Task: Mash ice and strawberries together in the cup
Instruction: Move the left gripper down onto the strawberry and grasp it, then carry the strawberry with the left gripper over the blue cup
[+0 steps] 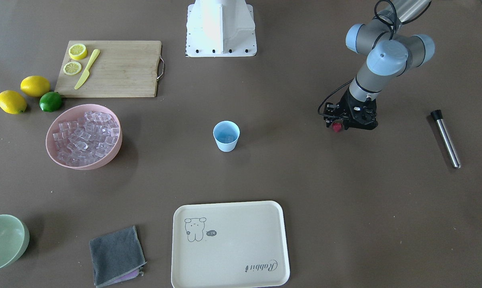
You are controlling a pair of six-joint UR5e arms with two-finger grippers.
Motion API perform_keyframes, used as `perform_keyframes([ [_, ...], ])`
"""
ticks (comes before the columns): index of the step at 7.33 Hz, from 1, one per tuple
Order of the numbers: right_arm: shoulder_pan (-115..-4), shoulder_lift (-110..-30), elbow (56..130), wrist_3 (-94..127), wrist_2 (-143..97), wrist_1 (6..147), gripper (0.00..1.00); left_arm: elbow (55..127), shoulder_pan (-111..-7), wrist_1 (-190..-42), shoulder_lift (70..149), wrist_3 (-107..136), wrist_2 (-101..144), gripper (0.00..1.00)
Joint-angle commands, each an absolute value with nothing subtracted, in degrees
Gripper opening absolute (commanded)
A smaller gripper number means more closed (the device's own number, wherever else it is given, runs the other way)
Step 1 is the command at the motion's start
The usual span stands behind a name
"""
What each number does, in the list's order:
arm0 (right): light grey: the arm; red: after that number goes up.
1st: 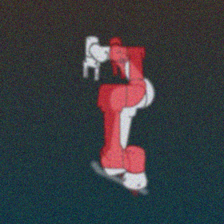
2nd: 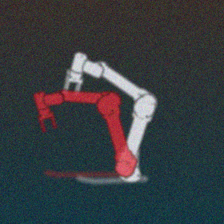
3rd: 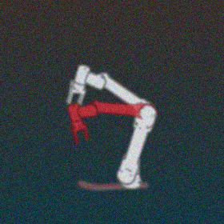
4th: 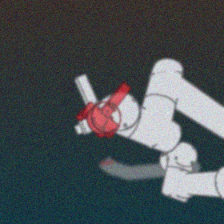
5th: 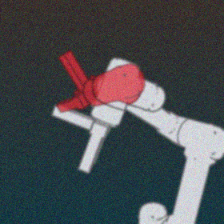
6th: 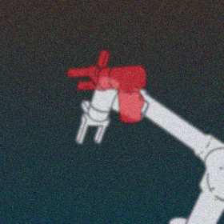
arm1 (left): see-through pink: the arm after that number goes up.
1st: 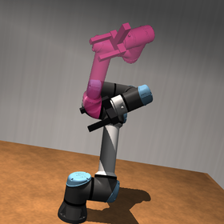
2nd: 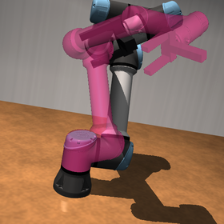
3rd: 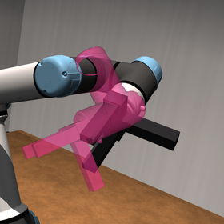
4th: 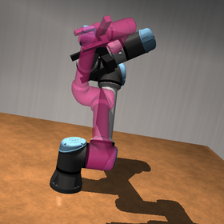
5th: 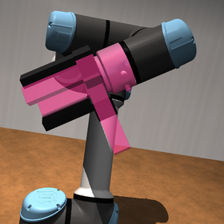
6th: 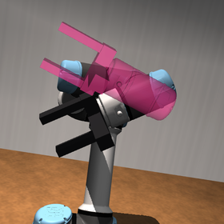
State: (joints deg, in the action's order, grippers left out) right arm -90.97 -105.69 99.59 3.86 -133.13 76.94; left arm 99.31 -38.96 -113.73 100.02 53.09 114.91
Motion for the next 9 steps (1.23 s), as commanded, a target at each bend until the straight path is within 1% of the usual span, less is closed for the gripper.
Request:
perform_keyframes([
  [1, -91.0, -105.7, 99.7, 3.8, -133.2, 76.8, 1.00, 99.4, -38.7, -113.7, 100.3, 53.0, 114.9, 0.30],
  [3, -91.0, -106.3, 99.7, 3.3, -133.2, 76.6, 1.00, 99.7, -38.8, -113.7, 100.5, 52.8, 115.1, 0.29],
  [4, -91.0, -106.3, 99.7, 3.3, -133.3, 76.6, 1.00, 101.1, -39.1, -113.3, 100.8, 52.6, 115.6, 0.29],
  [5, -91.0, -106.3, 99.7, 3.3, -133.3, 76.6, 1.00, 102.6, -39.5, -112.4, 103.6, 54.0, 115.2, 0.29],
  [6, -91.0, -106.7, 99.9, 3.3, -133.3, 76.5, 1.00, 102.2, -39.2, -111.3, 108.7, 63.0, 115.3, 0.29],
  [8, -91.1, -106.8, 100.1, 3.3, -133.4, 76.5, 1.00, 101.9, -38.3, -97.3, 122.3, 72.0, 114.7, 0.29],
  [9, -91.1, -106.8, 100.4, 3.3, -133.6, 76.5, 1.00, 101.8, -34.9, -95.6, 125.4, 77.6, 111.7, 0.29],
])
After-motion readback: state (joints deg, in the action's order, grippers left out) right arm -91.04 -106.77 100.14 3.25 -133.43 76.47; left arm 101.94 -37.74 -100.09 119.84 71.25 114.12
